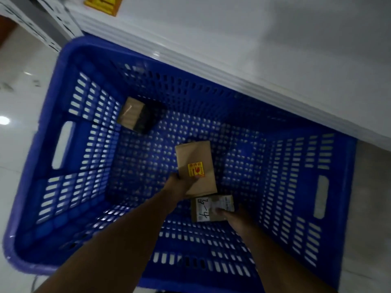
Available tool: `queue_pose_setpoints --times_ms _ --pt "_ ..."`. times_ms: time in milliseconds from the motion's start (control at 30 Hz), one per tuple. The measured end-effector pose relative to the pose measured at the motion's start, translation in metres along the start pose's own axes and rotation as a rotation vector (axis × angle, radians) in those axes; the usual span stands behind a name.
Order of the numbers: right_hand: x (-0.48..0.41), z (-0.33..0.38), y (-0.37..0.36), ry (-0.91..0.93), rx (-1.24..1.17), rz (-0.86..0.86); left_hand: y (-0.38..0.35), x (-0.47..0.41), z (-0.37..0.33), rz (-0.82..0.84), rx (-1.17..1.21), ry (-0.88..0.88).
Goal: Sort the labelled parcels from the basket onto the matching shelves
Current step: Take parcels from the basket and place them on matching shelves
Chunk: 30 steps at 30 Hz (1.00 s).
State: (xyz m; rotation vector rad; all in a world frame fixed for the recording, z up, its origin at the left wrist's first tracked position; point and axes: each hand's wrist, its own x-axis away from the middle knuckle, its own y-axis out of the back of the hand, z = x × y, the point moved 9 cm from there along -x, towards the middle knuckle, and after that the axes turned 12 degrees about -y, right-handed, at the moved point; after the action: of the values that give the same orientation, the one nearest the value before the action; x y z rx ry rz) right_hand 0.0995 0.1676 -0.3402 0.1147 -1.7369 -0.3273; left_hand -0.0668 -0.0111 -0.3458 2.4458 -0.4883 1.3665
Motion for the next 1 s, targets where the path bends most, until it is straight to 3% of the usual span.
queue_pose_setpoints --times_ms 133,300,367,500,633,733,867,1000 --pt "-0.081 -0.028 -0.016 0.007 -0.182 0.094 -0.006 -0.022 0.014 -0.023 -0.016 0.006" --pt "-0.046 -0.002 -0.015 0.070 -0.399 0.135 -0.019 -0.036 0.010 -0.012 0.020 -0.035" --pt "-0.030 -0.001 -0.007 0.053 -0.370 0.051 -0.027 -0.036 0.005 -0.008 0.037 -0.051" --pt "-0.031 -0.010 0.005 0.079 -0.412 0.039 -0.038 -0.034 -0.001 -0.005 0.094 -0.072" --pt "-0.022 -0.006 0.056 0.086 -0.555 -0.172 -0.043 -0.028 -0.001 0.008 0.148 -0.091" --pt "-0.027 -0.004 0.083 0.165 -0.524 -0.288 -0.038 -0.025 -0.001 -0.033 0.142 -0.111" --pt "-0.024 0.015 0.079 0.231 -0.232 -0.366 -0.032 -0.022 -0.003 -0.019 0.138 -0.132" --pt "0.001 0.039 0.071 0.374 -0.030 -0.598 -0.018 -0.015 -0.011 0.043 0.076 -0.165"
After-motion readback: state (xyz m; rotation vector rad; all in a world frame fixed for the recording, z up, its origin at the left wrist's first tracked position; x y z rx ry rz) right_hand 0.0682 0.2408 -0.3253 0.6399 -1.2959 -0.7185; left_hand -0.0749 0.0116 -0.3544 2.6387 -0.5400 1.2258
